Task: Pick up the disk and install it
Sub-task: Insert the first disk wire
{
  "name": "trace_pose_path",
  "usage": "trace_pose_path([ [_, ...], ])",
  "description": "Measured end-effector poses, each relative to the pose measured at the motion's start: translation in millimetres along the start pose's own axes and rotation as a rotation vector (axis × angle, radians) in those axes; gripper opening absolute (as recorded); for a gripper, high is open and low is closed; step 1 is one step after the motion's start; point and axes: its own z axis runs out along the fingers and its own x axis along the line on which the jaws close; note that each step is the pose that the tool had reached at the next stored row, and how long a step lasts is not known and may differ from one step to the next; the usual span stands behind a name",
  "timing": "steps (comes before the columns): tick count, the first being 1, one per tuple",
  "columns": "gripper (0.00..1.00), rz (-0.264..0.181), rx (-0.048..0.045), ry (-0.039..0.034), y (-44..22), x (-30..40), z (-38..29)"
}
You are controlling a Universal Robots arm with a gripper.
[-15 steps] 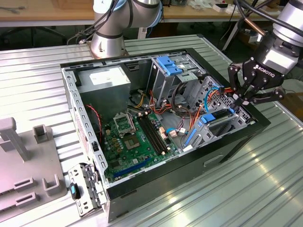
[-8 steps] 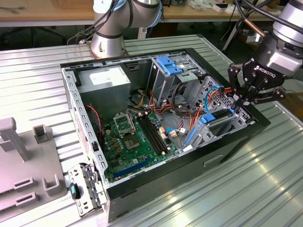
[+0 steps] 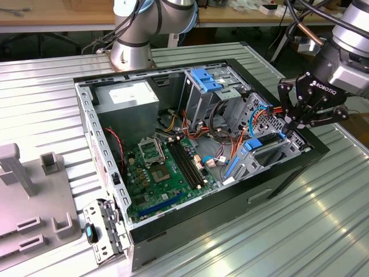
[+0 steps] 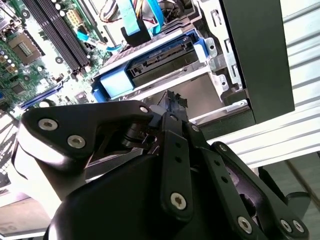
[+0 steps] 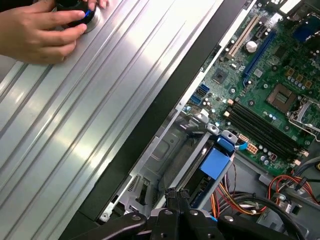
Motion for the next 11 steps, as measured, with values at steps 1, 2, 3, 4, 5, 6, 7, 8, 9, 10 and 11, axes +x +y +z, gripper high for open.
trace_pose_path([
  [1,0.11,0.000,0.0000,0.0000,-1.0,0.6,-0.1],
  [2,0.11,0.000,0.0000,0.0000,-1.8,1.2,-0.1],
  [3,0.11,0.000,0.0000,-0.0001,-2.9,1.9,-0.1],
  [4,0.11,0.000,0.0002,-0.0002,-4.5,3.0,-0.2],
  [5,0.11,-0.001,0.0005,-0.0004,-7.1,4.7,-0.4],
  [6,0.11,-0.002,0.0007,-0.0006,-9.1,6.1,-0.5],
  [7,0.11,-0.004,0.0007,-0.0003,-11.4,7.7,-0.6],
  [8,0.11,-0.007,0.0006,-0.0002,-15.1,10.1,-0.9],
  [9,0.11,-0.011,0.0007,-0.0001,-19.8,13.1,-1.1],
  [10,0.11,-0.014,0.0007,0.0002,-23.9,15.6,-1.3],
  [11,0.11,-0.015,0.0007,0.0002,-26.8,17.4,-1.5],
])
